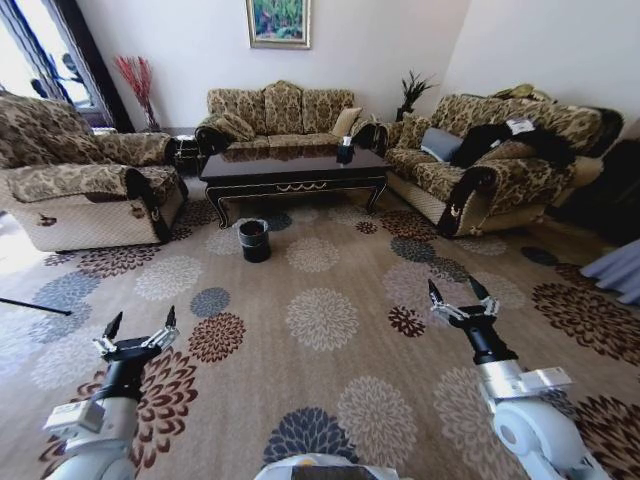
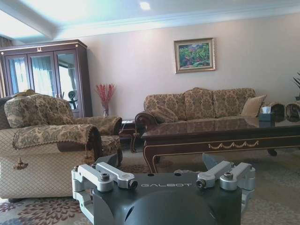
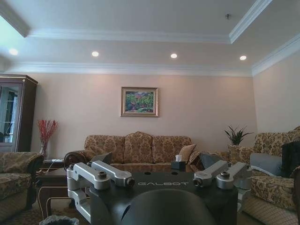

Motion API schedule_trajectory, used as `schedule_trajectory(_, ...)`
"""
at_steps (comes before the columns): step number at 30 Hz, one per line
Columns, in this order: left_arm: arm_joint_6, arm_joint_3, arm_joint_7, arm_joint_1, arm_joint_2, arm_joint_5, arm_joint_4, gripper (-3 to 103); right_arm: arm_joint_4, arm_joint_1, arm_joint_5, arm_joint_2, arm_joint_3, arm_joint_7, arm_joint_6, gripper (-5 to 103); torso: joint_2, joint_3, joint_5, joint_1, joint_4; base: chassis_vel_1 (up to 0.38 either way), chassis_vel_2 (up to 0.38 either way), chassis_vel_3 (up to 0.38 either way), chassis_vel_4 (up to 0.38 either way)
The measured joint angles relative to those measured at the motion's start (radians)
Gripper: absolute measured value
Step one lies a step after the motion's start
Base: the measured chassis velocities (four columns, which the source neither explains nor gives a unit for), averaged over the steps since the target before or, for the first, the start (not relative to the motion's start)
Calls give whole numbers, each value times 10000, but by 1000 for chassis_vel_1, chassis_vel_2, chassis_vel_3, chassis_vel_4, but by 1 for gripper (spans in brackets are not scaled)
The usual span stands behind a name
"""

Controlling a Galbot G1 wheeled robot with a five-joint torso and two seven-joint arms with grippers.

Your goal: Move to the front of the table and pick up the trash from the floor, then place it into the trash bin.

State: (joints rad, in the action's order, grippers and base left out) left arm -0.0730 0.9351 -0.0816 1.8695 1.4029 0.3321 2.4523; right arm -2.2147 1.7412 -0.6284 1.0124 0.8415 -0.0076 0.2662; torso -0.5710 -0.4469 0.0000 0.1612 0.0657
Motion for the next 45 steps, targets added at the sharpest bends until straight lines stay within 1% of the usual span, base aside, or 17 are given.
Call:
schedule_trajectory(2,0,0,0,0,0,0,0,100,0,0,0,0,0,0,0,100,-110,-56,0,49,-3,0,0,0,0)
schedule_trajectory(4,0,0,0,0,0,0,0,100,0,0,0,0,0,0,0,100,-126,-65,0,56,-4,0,0,0,0)
schedule_trajectory(7,0,0,0,0,0,0,0,100,0,0,0,0,0,0,0,100,-214,-120,0,92,1,0,0,0,0)
schedule_trajectory(15,0,0,0,0,0,0,0,100,0,0,0,0,0,0,0,100,-479,-278,0,199,1,0,0,0,0)
schedule_trajectory(45,0,0,0,0,0,0,0,100,0,0,0,0,0,0,0,100,-1813,-1059,0,751,1,0,0,0,0)
